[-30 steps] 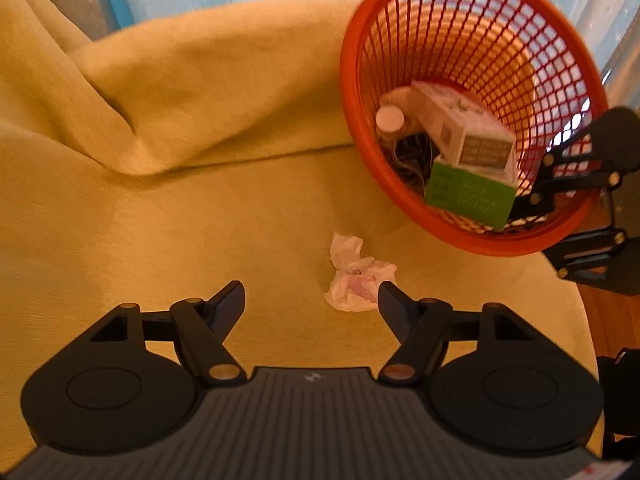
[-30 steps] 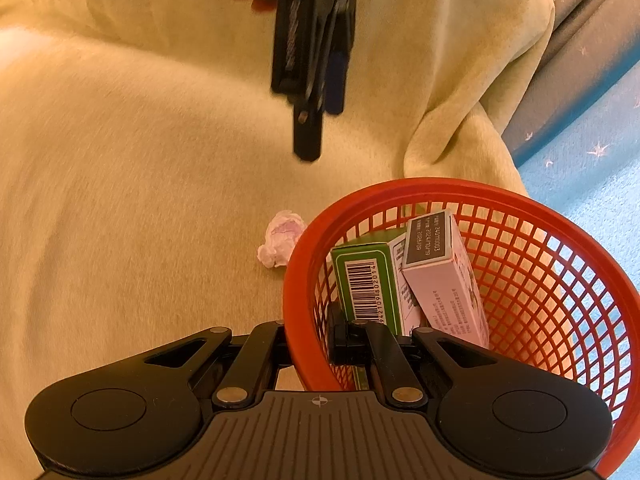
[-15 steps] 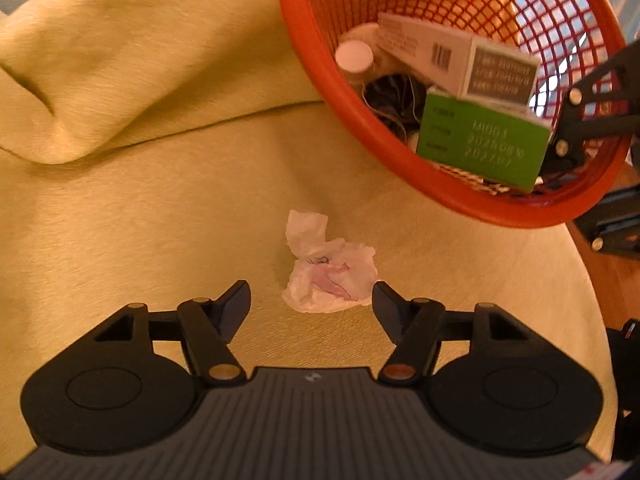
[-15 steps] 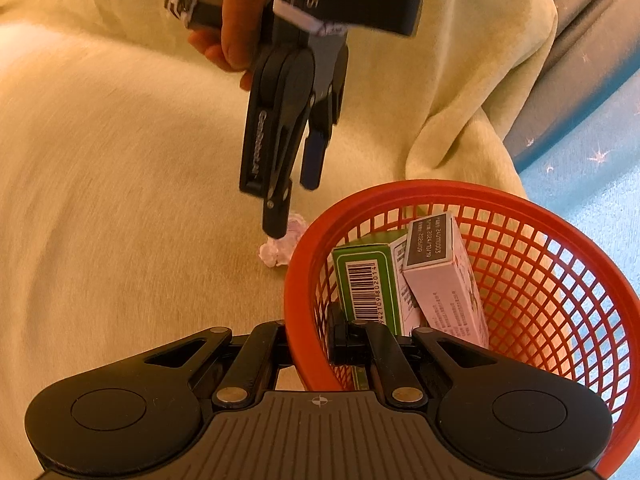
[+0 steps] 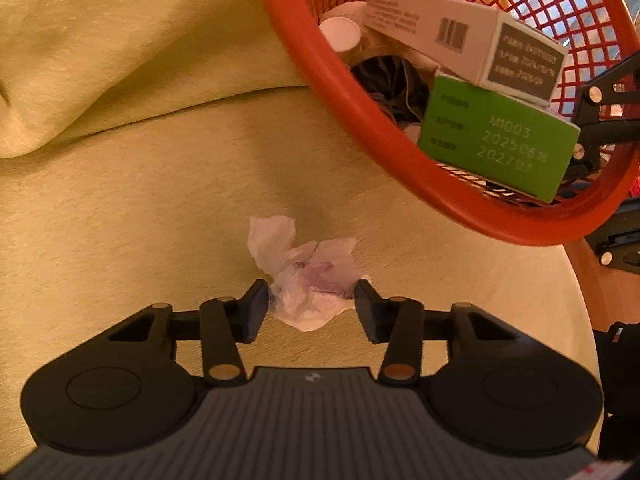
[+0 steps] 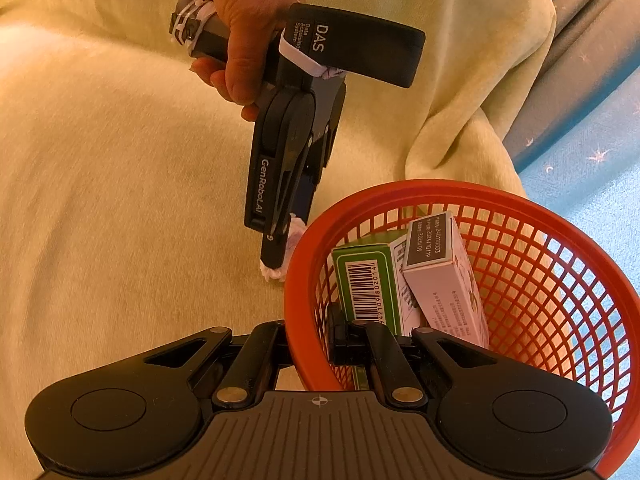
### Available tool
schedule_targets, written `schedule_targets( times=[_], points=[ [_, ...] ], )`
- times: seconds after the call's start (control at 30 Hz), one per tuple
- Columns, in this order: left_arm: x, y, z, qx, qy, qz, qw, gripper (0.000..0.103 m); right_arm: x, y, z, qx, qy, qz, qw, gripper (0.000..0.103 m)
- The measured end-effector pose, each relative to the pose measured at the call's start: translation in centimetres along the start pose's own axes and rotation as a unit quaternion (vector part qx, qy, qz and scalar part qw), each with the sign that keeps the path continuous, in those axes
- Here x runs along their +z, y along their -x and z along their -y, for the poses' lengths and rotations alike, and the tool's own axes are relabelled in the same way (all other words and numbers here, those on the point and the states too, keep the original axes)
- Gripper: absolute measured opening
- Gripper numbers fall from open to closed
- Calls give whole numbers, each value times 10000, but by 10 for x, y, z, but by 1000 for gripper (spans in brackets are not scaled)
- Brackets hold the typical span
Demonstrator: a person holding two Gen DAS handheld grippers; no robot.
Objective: Organize objects
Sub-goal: 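Close the left tool on the crumpled white tissue and lift it, then carry the tissue over the wastebasket and open the left tool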
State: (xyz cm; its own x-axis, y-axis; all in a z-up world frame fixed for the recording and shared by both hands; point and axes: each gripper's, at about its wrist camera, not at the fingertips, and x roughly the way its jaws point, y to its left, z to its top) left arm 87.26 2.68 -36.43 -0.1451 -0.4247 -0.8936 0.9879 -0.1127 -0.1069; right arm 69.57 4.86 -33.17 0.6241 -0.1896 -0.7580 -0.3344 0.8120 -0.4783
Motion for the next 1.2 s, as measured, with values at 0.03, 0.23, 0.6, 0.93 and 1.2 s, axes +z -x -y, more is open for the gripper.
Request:
schedule_targets(
  times=[0.03,0.23,0.6,0.93,1.2],
  points=[
    [1,1,0,-9,23,-8,10000,39,0,0,0,1,0,0,10000,2],
    [-4,12,-3,29,295,-47,9995,32,0,0,0,-1,4,-10,10000,2],
    [-14,73,0,403,762,145,9962,32,4,-1,2,33,-37,-99,9999,2],
    [-1,129,18,607,891,481,9930,32,4,-2,1,37,51,-147,9999,2],
    [14,157,30,591,868,674,9922,32,6,-1,2,103,0,-187,9998,2]
  ],
)
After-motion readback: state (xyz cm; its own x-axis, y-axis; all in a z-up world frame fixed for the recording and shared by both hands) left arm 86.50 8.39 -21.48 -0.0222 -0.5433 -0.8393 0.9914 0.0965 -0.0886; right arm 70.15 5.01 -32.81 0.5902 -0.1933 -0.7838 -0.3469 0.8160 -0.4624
